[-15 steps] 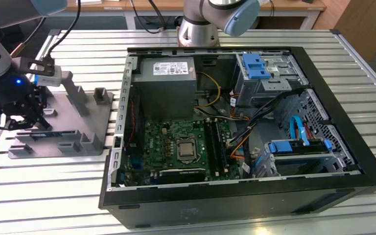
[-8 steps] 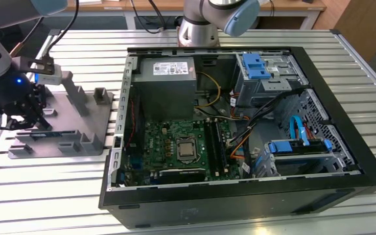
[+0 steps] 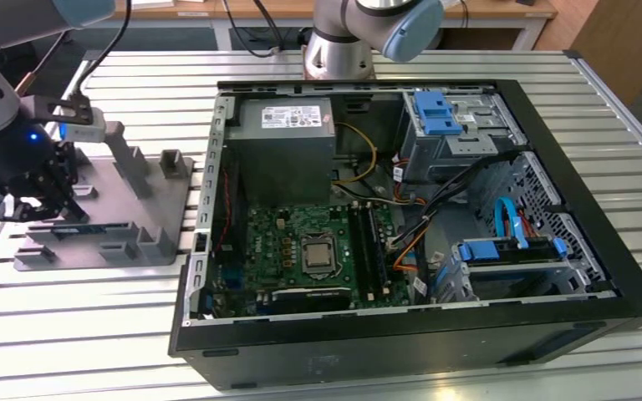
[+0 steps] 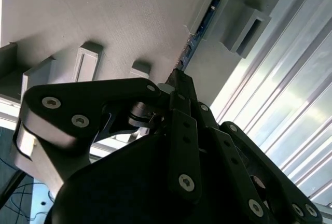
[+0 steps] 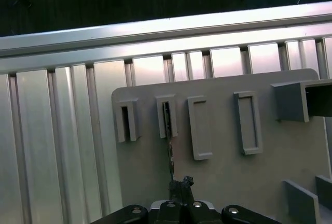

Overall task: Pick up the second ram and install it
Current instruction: 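Pick up the second ram and move it above second insertion slot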

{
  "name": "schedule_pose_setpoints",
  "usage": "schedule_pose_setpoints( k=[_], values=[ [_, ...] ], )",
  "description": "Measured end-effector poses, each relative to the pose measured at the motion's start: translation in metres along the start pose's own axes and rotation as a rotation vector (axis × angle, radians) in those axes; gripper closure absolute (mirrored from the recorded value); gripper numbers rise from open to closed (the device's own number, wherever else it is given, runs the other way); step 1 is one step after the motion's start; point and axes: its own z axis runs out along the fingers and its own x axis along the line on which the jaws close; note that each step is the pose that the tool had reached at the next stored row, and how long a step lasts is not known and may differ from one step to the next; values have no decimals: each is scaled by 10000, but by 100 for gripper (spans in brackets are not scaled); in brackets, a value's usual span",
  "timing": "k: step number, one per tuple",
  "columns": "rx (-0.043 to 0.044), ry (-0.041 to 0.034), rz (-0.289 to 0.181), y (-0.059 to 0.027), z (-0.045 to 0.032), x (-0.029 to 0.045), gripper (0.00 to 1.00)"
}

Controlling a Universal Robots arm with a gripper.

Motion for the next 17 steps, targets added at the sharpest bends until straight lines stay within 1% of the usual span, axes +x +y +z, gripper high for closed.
schedule_pose_setpoints(
  k=[4, 7, 11, 17],
  values=[
    [-5, -1, -221, 0, 0, 0, 90],
    [-7, -6, -302, 0, 0, 0, 90],
    [-17, -6, -719, 0, 0, 0, 90],
    [-18, -7, -747, 0, 0, 0, 90]
  ],
)
